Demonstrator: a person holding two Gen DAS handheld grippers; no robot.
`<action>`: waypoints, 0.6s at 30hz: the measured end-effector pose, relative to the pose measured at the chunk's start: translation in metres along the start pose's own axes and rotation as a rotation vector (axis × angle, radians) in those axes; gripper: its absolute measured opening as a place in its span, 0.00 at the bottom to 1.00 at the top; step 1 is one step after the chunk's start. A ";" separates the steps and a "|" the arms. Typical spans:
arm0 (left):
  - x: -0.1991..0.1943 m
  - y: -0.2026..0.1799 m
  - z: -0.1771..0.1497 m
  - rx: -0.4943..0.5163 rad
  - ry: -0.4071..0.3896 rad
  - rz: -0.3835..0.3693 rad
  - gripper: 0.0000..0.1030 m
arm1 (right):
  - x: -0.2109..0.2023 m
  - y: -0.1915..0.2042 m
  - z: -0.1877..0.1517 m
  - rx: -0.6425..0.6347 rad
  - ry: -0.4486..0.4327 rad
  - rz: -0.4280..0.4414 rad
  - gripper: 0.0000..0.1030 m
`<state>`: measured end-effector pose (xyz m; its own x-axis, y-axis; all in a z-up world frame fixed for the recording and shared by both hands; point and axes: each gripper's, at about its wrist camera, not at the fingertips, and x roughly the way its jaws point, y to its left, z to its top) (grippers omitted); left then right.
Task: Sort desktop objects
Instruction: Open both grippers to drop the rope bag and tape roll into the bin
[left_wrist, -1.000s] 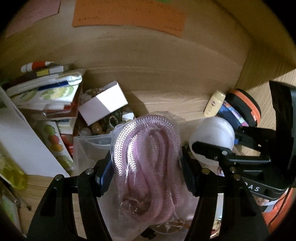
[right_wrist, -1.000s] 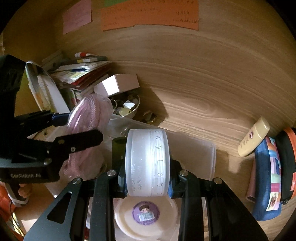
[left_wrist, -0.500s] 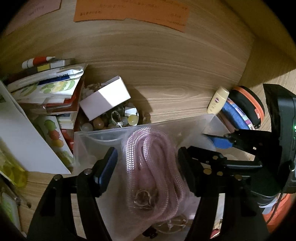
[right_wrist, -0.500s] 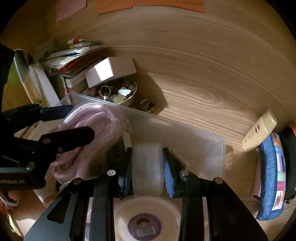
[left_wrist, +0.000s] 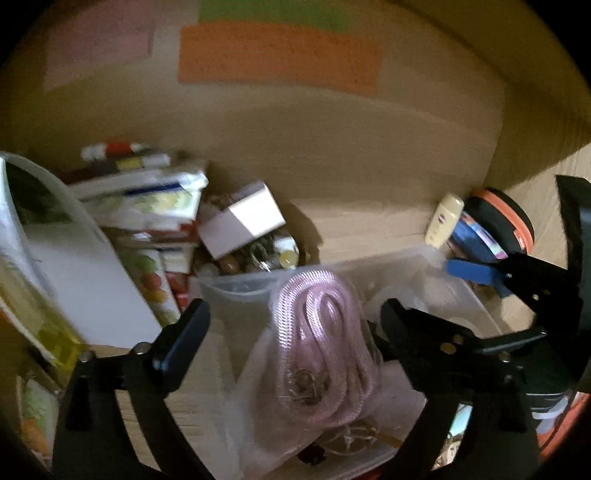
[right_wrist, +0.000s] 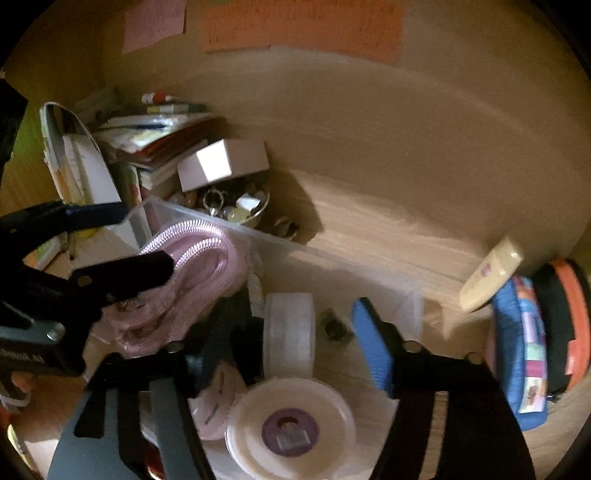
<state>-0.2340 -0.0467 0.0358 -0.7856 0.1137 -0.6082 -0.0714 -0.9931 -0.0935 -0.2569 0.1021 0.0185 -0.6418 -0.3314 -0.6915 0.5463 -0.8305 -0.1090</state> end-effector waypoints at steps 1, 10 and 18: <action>-0.003 -0.001 0.000 0.003 -0.010 0.006 0.94 | -0.005 -0.001 -0.001 0.001 -0.009 -0.010 0.75; -0.029 -0.014 -0.007 0.057 -0.057 0.038 0.95 | -0.045 -0.010 -0.021 -0.002 -0.047 -0.070 0.81; -0.053 -0.015 -0.024 0.071 -0.058 0.053 0.98 | -0.081 -0.016 -0.050 -0.013 -0.077 -0.113 0.88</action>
<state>-0.1764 -0.0372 0.0501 -0.8235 0.0613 -0.5640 -0.0705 -0.9975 -0.0056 -0.1862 0.1651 0.0406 -0.7385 -0.2702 -0.6178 0.4752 -0.8585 -0.1926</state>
